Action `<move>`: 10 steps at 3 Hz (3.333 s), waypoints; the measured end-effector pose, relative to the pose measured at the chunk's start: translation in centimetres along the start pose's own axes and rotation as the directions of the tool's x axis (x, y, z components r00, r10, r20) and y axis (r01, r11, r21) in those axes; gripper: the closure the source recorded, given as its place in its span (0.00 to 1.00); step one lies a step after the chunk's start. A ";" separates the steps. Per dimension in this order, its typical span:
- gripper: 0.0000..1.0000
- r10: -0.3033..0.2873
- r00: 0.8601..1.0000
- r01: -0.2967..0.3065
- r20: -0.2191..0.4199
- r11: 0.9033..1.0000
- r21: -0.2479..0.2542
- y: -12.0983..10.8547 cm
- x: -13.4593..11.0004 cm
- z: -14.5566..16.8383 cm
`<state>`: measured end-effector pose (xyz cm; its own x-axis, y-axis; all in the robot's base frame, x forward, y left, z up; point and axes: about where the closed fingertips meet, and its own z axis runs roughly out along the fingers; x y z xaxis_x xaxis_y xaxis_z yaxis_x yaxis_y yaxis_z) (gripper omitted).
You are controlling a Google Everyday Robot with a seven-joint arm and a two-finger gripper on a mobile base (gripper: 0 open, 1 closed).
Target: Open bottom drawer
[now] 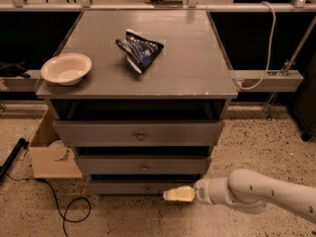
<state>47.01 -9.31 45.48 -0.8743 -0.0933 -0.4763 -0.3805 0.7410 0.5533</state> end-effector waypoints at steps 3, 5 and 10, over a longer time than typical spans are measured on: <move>0.00 -0.121 0.992 0.122 0.046 0.992 -0.022 -1.9 3.9 4.1; 0.00 -0.168 0.977 0.153 0.132 0.981 0.118 -4.3 4.3 4.8; 0.00 -0.703 0.682 0.568 0.201 0.682 0.460 -5.0 0.4 4.8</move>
Offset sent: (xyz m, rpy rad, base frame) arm -0.0185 0.0116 -0.0721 0.0363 -0.0896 0.1009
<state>50.01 -9.88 39.26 -0.2677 -0.4509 -0.8515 -0.6177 0.7585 -0.2075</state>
